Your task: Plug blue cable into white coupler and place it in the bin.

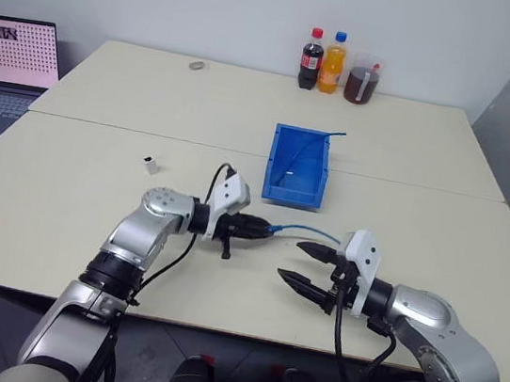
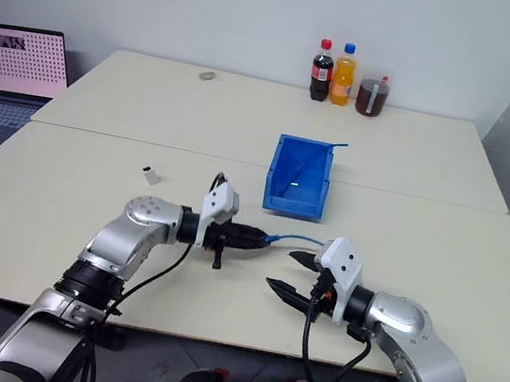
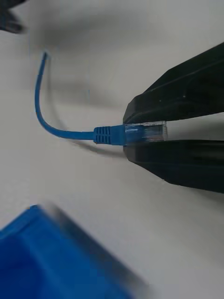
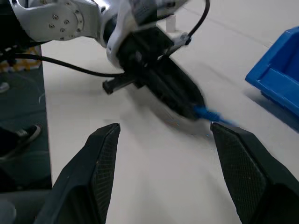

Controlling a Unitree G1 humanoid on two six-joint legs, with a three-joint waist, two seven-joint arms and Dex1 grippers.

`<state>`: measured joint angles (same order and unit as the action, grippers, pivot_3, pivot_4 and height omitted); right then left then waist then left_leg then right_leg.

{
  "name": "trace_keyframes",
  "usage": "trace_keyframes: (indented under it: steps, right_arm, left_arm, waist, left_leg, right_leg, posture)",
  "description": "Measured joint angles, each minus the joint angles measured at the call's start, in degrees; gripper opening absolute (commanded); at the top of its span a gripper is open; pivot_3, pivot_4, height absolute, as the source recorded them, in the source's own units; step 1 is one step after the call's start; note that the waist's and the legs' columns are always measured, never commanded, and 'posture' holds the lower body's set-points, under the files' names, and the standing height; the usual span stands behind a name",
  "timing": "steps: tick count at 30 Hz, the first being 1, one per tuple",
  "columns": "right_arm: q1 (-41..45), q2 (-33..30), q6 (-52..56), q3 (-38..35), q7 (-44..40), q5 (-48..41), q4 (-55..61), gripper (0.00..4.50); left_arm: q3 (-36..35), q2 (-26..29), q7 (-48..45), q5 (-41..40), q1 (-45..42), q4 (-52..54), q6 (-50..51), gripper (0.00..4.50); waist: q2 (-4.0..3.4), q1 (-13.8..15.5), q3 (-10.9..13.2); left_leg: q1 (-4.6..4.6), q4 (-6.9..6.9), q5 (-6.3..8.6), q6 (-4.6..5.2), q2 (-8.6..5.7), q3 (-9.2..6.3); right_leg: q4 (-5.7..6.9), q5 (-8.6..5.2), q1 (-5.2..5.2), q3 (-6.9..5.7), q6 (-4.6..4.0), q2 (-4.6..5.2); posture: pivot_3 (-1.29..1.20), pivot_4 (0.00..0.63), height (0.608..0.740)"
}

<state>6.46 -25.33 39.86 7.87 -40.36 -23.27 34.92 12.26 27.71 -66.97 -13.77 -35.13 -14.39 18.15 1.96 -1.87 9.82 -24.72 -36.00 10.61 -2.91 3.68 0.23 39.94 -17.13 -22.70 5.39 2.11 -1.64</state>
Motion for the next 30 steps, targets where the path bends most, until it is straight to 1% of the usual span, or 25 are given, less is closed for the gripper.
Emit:
trace_keyframes:
  steps: [1,4,6,11,15,19,22,30]
  right_arm:
    - [-0.51,1.08,0.65,-0.40,1.15,-1.05,0.14,3.28]
    - [-2.77,8.04,-0.28,-1.28,6.26,-2.37,0.24,3.28]
    - [-2.98,10.79,-1.98,-1.50,8.80,-2.42,-0.28,3.28]
    - [-2.18,14.14,-3.50,-4.70,10.28,-5.61,-3.93,3.28]
    - [0.77,15.24,-2.71,-6.64,10.39,-10.03,-6.22,3.28]
    - [2.12,14.81,-0.59,-8.73,10.00,-15.27,-6.59,3.28]
    - [3.13,14.00,0.89,-8.91,9.63,-18.18,-7.02,3.28]
    - [6.91,13.95,1.76,-8.56,8.17,-20.27,-12.55,3.28]
  left_arm:
    - [-0.79,-0.16,-0.13,-1.08,-0.63,0.70,1.45,0.26]
    - [-2.37,-0.90,-1.44,-6.05,-3.01,1.64,9.06,0.26]
    - [-3.82,-0.97,-2.33,-9.97,-4.11,4.24,14.03,0.26]
    - [-5.89,-0.07,-3.21,-16.73,-4.14,8.01,23.90,0.26]
    - [-6.04,0.69,-3.18,-18.21,-3.85,8.45,26.59,0.26]
    - [-6.94,1.23,-2.60,-19.92,-3.66,9.31,28.06,0.26]
    - [-7.62,1.41,-2.31,-20.41,-3.64,9.76,28.77,0.26]
    - [-7.81,1.37,-1.19,-22.13,-2.95,11.13,30.07,0.26]
  waist:
    - [0.00,0.00,0.00]
    - [0.02,-0.05,0.03]
    - [0.01,-0.15,0.03]
    - [0.00,-0.38,0.04]
    - [-0.01,-0.47,0.04]
    - [-0.01,-0.46,0.05]
    - [-0.02,-0.48,0.05]
    - [-0.02,-0.49,0.05]
  left_leg:
    - [0.00,0.00,0.00,0.00,0.00,0.01]
    - [-0.06,0.01,0.00,0.00,0.03,-0.09]
    - [-0.06,0.00,0.00,0.00,0.03,-0.06]
    - [-0.05,0.01,0.00,0.00,0.04,-0.09]
    - [-0.05,0.01,0.00,0.00,0.03,-0.09]
    - [-0.06,0.03,0.00,0.00,0.03,-0.10]
    - [-0.06,0.03,0.00,0.00,0.03,-0.09]
    - [-0.06,0.04,0.00,0.00,0.03,-0.09]
  right_leg:
    - [-0.02,0.00,0.00,0.00,0.00,0.00]
    - [0.01,-0.01,-0.07,-0.07,-0.02,-0.07]
    - [0.01,-0.01,-0.07,-0.02,-0.01,-0.07]
    - [0.01,-0.01,-0.06,-0.05,-0.02,-0.07]
    - [0.02,-0.01,-0.07,-0.04,-0.02,-0.07]
    - [0.00,-0.02,-0.07,-0.06,-0.03,-0.07]
    - [0.00,-0.02,-0.07,-0.04,-0.03,-0.06]
    - [-0.01,-0.02,-0.08,-0.05,-0.04,-0.06]
  posture:
    - [0.00,0.150,0.740]
    - [0.00,0.150,0.740]
    - [0.00,0.150,0.740]
    - [0.00,0.150,0.740]
    - [0.00,0.150,0.740]
    - [0.00,0.150,0.740]
    - [0.00,0.150,0.740]
    - [0.00,0.150,0.740]
